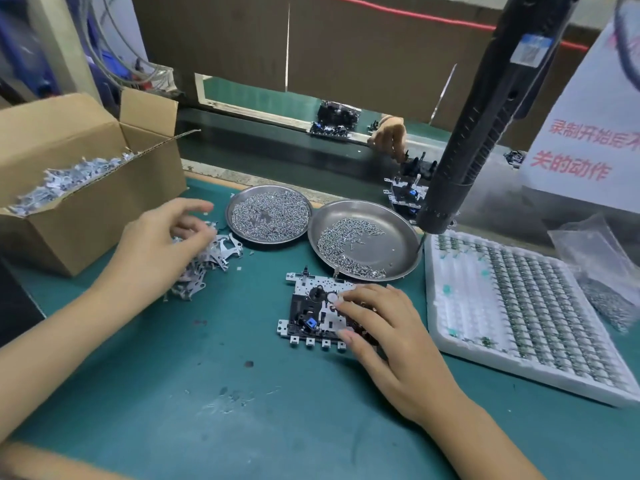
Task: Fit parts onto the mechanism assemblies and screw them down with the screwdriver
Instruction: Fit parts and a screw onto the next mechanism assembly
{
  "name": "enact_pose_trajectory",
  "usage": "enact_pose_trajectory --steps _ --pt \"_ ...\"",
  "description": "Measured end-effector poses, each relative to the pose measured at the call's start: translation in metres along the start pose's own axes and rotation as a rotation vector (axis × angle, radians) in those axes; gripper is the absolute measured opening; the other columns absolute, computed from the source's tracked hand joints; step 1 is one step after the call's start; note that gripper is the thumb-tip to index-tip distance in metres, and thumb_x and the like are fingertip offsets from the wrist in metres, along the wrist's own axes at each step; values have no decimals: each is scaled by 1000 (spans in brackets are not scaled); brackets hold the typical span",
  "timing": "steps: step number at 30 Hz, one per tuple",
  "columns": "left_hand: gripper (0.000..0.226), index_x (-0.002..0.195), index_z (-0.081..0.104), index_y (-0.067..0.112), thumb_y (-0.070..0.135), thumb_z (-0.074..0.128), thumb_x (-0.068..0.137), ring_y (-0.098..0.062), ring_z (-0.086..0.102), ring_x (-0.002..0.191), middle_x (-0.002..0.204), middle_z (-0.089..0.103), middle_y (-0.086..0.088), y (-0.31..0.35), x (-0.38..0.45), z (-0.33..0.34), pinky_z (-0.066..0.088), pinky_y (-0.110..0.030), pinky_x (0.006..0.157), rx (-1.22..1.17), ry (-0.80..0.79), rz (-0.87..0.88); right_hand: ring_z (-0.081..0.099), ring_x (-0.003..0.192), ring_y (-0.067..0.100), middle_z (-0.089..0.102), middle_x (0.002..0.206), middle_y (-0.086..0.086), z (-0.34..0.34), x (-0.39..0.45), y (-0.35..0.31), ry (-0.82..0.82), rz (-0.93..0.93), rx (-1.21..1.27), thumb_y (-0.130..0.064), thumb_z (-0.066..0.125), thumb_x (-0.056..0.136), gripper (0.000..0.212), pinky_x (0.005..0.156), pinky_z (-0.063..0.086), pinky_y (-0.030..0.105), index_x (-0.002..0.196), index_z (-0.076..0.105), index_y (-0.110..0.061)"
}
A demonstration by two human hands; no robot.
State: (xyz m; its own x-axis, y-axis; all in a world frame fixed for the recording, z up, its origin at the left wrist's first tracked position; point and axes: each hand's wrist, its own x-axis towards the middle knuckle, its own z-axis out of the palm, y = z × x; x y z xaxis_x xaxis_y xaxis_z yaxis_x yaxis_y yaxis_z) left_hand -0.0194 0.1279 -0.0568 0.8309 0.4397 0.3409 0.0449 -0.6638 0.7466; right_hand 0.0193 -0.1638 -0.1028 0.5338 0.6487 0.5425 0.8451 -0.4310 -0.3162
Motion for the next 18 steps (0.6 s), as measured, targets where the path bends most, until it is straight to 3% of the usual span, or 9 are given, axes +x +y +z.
enact_pose_trajectory --steps 4,7,10,13,18 --pt "24 101 64 37 17 65 88 4 57 77 88 65 17 26 -22 12 40 -7 71 -129 -1 206 54 111 12 57 116 -8 1 1 -5 202 84 187 -29 46 98 32 97 41 26 116 65 -11" --pt "24 94 64 39 17 68 86 3 58 76 86 65 18 44 -35 31 42 -9 70 -282 -49 257 56 111 7 60 115 -9 2 4 -10 276 139 288 -24 49 96 27 96 41 20 119 62 -16" --pt "17 99 63 37 29 67 85 -1 60 83 90 65 16 57 -43 52 44 -12 77 -363 -234 405 57 114 5 64 119 -11 0 6 -11 256 214 480 -14 52 96 29 96 41 17 124 58 -22" --pt "19 106 61 28 23 63 88 -1 59 92 98 62 13 59 -50 72 41 -10 83 -360 -362 618 60 113 6 66 118 -13 -2 7 -12 169 302 648 -13 51 95 31 96 44 21 123 59 -24" --pt "18 102 61 33 25 61 86 0 60 93 101 63 13 51 -49 77 40 -8 86 -378 -351 584 63 89 10 71 90 -8 -3 8 -12 137 331 647 -14 56 90 23 82 46 18 105 67 -26"
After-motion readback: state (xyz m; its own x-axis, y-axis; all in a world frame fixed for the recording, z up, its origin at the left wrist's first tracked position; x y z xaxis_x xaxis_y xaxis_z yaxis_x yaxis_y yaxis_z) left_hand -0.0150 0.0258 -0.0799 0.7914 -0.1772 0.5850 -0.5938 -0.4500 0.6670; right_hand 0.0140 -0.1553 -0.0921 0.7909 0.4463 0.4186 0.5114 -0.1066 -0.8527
